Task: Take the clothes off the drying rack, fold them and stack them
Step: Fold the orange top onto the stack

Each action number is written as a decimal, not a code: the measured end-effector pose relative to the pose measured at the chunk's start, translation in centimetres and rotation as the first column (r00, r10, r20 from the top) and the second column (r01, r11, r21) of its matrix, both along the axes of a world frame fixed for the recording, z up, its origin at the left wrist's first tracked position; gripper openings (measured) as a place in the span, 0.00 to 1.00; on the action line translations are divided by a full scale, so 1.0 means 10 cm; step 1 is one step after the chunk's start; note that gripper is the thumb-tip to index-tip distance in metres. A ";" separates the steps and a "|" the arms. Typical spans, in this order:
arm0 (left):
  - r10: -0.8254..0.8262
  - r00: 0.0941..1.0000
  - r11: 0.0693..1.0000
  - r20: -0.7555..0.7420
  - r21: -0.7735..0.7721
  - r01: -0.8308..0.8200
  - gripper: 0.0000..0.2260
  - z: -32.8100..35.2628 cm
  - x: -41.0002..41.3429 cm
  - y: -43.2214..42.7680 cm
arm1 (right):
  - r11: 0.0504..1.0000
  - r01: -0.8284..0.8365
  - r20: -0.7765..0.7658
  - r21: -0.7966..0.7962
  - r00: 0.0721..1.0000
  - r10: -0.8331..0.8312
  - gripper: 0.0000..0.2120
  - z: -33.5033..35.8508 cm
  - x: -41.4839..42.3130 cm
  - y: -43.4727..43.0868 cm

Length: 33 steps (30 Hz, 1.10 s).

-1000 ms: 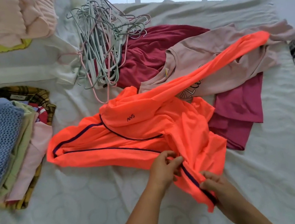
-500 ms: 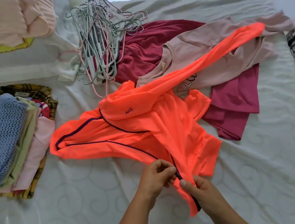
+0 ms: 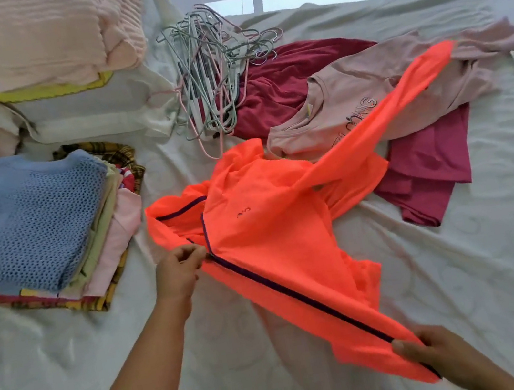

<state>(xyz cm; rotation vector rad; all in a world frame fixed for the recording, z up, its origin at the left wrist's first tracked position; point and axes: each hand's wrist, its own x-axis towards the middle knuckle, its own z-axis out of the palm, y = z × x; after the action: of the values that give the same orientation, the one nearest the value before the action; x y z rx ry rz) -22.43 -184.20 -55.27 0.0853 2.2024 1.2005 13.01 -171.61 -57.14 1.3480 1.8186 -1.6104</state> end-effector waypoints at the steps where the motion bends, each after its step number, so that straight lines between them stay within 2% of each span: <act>1: -0.053 0.999 0.999 -0.004 0.009 0.053 0.09 0.03 0.11 -0.03 | 0.984 -0.081 0.107 0.162 0.992 0.064 0.42 -0.11 -0.01 0.00; 2: -0.094 0.996 0.995 -0.007 0.032 0.094 0.09 0.05 0.24 -0.06 | 0.934 -0.143 0.190 0.328 0.978 0.083 0.44 -0.21 -0.06 -0.03; 3: -0.128 0.992 0.990 -0.013 0.058 0.128 0.08 0.07 0.37 -0.07 | 0.860 -0.160 0.202 0.484 0.977 0.068 0.39 -0.28 -0.19 -0.07; 5: -0.175 0.984 0.980 -0.022 0.091 0.176 0.07 0.08 0.61 -0.09 | 0.698 -0.043 -0.052 0.715 0.992 0.114 0.24 -0.28 -0.61 -0.20; 6: -0.193 0.981 0.975 -0.017 0.110 0.193 0.07 0.08 0.70 -0.11 | 0.679 -0.012 -0.173 0.734 0.964 0.204 0.20 -0.24 -0.88 -0.29; 8: -0.214 0.977 0.965 0.011 0.157 0.210 0.07 0.09 0.83 -0.14 | 0.773 -0.068 -0.281 0.631 0.908 0.310 0.18 -0.12 -1.35 -0.46; 10: -0.207 0.978 0.962 0.027 0.187 0.198 0.07 0.12 0.85 -0.17 | 0.820 -0.162 -0.263 0.550 0.898 0.354 0.13 -0.02 -1.65 -0.58; 12: -0.160 0.987 0.971 0.031 0.184 0.151 0.08 0.13 0.79 -0.20 | 0.849 -0.178 -0.248 0.497 0.909 0.336 0.17 0.04 -1.72 -0.62; 15: -0.017 0.998 0.988 0.054 0.155 0.008 0.08 0.08 0.64 -0.22 | 0.902 -0.164 -0.293 0.400 0.910 0.295 0.22 0.17 -1.60 -0.65; 19: 0.183 0.978 0.973 0.104 0.126 -0.196 0.08 -0.03 0.34 -0.14 | 0.948 -0.257 -0.322 0.188 0.896 0.306 0.20 0.38 -1.15 -0.57; 22: 0.386 0.918 0.915 0.086 0.091 -0.393 0.11 -0.08 -0.09 -0.21 | 0.921 -0.376 -0.217 0.099 0.895 0.389 0.20 0.43 -0.72 -0.38; 23: 0.376 0.926 0.925 0.032 0.050 -0.377 0.10 -0.10 -0.23 -0.26 | 0.913 -0.391 -0.150 0.112 0.902 0.405 0.20 0.41 -0.64 -0.36; 25: 0.240 0.970 0.970 -0.030 -0.031 -0.241 0.09 -0.16 -0.37 -0.34 | 0.904 -0.398 -0.041 0.157 0.912 0.409 0.17 0.32 -0.54 -0.34; 28: 0.046 0.996 0.994 0.073 -0.098 -0.038 0.08 -0.31 -0.23 -0.39 | 0.925 -0.340 -0.044 0.168 0.935 0.352 0.06 0.09 -0.67 -0.30; 30: -0.012 0.989 0.985 0.150 -0.169 0.038 0.04 -0.46 -0.07 -0.43 | 0.919 -0.226 -0.112 0.325 0.955 0.274 0.15 -0.14 -0.84 -0.19; 31: -0.025 0.987 0.976 0.161 -0.210 0.059 0.06 -0.55 -0.02 -0.44 | 0.894 -0.147 -0.152 0.423 0.961 0.230 0.16 -0.24 -0.96 -0.09; 33: -0.026 0.987 0.967 0.159 -0.246 0.065 0.13 -0.66 0.05 -0.39 | 0.746 -0.076 -0.176 0.661 0.952 0.252 0.11 -0.34 -1.23 0.16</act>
<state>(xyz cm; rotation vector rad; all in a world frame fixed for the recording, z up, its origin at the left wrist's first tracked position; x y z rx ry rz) -21.94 -188.15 -61.91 -0.0598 2.1825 0.8649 0.73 -170.00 -60.50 1.1980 2.7464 -1.1226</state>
